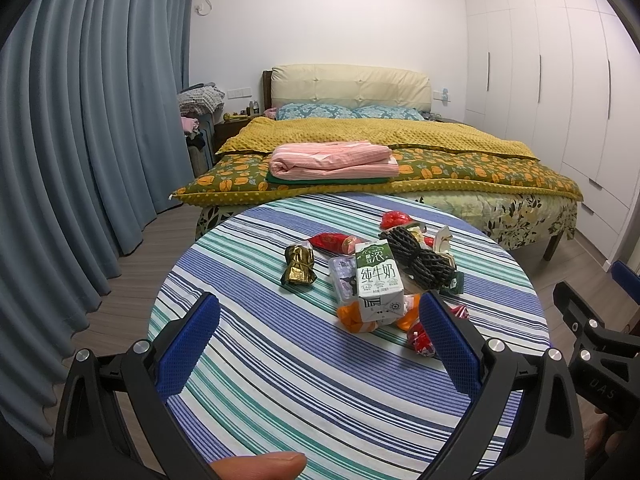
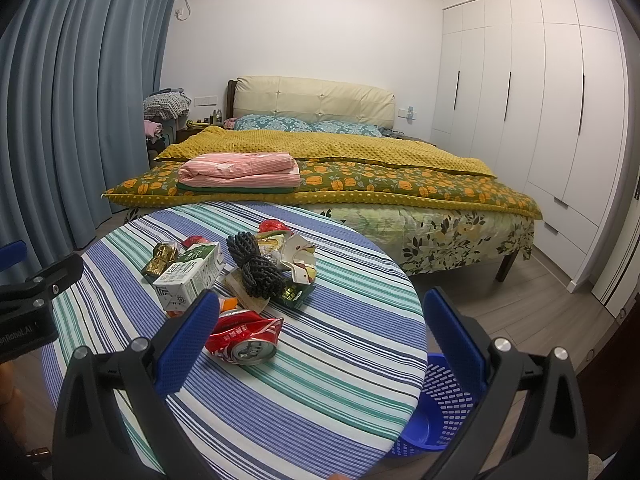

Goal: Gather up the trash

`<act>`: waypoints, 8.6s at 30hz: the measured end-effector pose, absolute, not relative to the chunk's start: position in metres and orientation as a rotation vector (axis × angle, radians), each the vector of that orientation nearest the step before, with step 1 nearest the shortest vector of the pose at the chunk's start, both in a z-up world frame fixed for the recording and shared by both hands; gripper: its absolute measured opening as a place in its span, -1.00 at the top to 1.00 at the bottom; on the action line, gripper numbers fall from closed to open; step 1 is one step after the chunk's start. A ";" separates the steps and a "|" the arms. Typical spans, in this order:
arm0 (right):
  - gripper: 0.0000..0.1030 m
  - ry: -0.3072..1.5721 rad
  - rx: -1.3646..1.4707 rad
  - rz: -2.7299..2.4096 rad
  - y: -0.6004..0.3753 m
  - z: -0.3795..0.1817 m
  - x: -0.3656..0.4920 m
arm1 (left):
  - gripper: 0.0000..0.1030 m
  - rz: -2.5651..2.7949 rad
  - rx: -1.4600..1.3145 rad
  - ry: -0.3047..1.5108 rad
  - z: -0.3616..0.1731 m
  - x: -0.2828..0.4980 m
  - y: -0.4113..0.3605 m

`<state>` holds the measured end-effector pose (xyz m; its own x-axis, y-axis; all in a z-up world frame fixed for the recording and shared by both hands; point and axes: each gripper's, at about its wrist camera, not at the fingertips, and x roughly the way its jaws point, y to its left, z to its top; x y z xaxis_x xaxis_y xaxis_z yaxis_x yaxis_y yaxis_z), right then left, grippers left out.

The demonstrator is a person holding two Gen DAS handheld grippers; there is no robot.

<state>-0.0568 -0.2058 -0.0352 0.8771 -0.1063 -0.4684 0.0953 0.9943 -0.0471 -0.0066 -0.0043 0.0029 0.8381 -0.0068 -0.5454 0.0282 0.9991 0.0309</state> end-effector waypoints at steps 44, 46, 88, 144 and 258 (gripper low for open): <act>-0.91 0.490 -0.023 -0.106 -0.206 -0.036 -0.056 | -0.92 -0.026 0.043 0.580 0.008 -0.007 -0.008; -0.91 0.492 -0.022 -0.106 -0.208 -0.036 -0.056 | -0.92 -0.029 0.049 0.582 0.008 -0.007 -0.009; -0.91 0.751 0.006 0.059 -0.202 -0.134 -0.010 | 0.02 -0.405 -0.084 0.936 -0.076 0.148 -0.017; -0.60 0.987 -0.003 0.218 -0.211 -0.155 0.062 | -0.90 -0.294 -0.013 1.019 -0.141 0.088 0.050; -0.90 0.900 -0.022 0.095 -0.217 -0.186 0.055 | -0.90 -0.294 0.019 0.928 -0.145 0.083 0.019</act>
